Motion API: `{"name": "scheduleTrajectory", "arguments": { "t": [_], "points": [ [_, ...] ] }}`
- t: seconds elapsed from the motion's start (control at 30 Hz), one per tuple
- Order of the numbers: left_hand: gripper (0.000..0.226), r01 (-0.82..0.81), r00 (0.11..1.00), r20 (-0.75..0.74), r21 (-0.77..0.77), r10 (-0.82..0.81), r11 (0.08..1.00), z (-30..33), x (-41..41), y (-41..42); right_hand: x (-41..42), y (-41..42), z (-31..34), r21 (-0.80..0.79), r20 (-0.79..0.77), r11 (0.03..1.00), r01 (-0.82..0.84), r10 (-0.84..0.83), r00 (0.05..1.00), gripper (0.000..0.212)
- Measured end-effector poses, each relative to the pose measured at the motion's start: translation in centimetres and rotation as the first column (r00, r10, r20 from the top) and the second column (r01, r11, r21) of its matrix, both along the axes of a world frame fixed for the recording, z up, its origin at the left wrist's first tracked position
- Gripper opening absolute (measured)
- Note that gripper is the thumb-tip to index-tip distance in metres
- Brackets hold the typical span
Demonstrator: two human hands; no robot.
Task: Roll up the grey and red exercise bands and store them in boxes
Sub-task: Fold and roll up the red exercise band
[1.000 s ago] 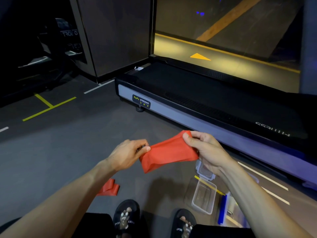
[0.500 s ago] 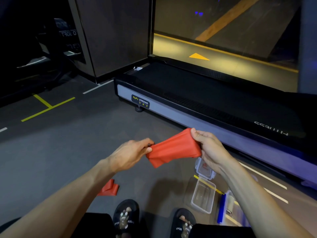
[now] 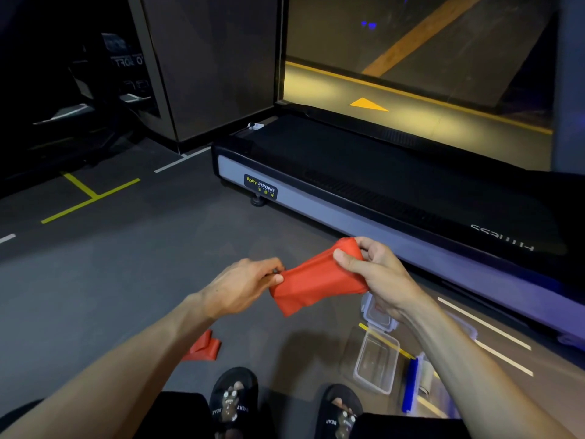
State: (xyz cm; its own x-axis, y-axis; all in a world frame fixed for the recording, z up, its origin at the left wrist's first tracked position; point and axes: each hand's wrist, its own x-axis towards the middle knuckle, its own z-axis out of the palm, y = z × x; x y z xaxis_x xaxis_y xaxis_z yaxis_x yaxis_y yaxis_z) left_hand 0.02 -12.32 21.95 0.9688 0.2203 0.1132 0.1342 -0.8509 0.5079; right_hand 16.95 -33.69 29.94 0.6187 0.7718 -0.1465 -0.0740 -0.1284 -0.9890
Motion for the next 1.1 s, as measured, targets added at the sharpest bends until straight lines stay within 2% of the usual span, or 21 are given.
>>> {"name": "scheduleTrajectory", "arguments": {
  "t": [0.13,0.3,0.47,0.63,0.8,0.9,0.97,1.1],
  "points": [
    [0.012,0.011,1.0,0.016,-0.002,-0.011,1.0,0.1,0.0,0.0,-0.1,-0.1,-0.1,0.038,0.031,0.999,-0.037,0.036,0.999,0.045],
    [0.014,0.012,1.0,0.028,-0.012,-0.012,1.0,0.0,0.1,0.0,0.2,0.0,-0.4,0.069,0.043,0.998,-0.006,0.003,0.999,0.042],
    [0.013,-0.01,0.999,0.042,-0.01,0.011,1.0,0.0,0.2,0.0,0.0,0.3,-0.3,0.034,-0.024,0.999,0.0,0.001,1.0,0.025],
    [0.01,-0.01,0.998,0.068,-0.014,0.011,1.0,0.3,0.5,-0.4,-0.5,0.9,-0.4,-0.024,-0.034,0.999,0.021,-0.022,0.999,0.035],
    [0.013,-0.02,0.999,0.047,-0.016,0.021,1.0,0.3,0.4,-0.4,-1.1,1.0,-0.1,-0.064,-0.061,0.998,-0.025,0.021,0.998,0.03],
    [0.015,-0.029,0.999,0.036,-0.014,0.03,0.999,0.3,0.3,-0.5,-1.3,0.9,-0.2,-0.067,0.0,0.995,-0.068,0.069,0.998,0.052],
    [0.014,-0.037,0.999,0.034,-0.014,0.038,0.999,0.3,0.2,-0.5,-1.3,0.9,-0.2,-0.065,0.027,0.996,-0.058,0.06,0.998,0.058],
    [0.013,-0.059,0.998,0.031,-0.007,0.059,0.998,0.3,0.2,-0.4,-1.0,0.8,-0.7,-0.034,0.004,0.997,-0.068,0.068,0.998,0.05]
  ]
}}
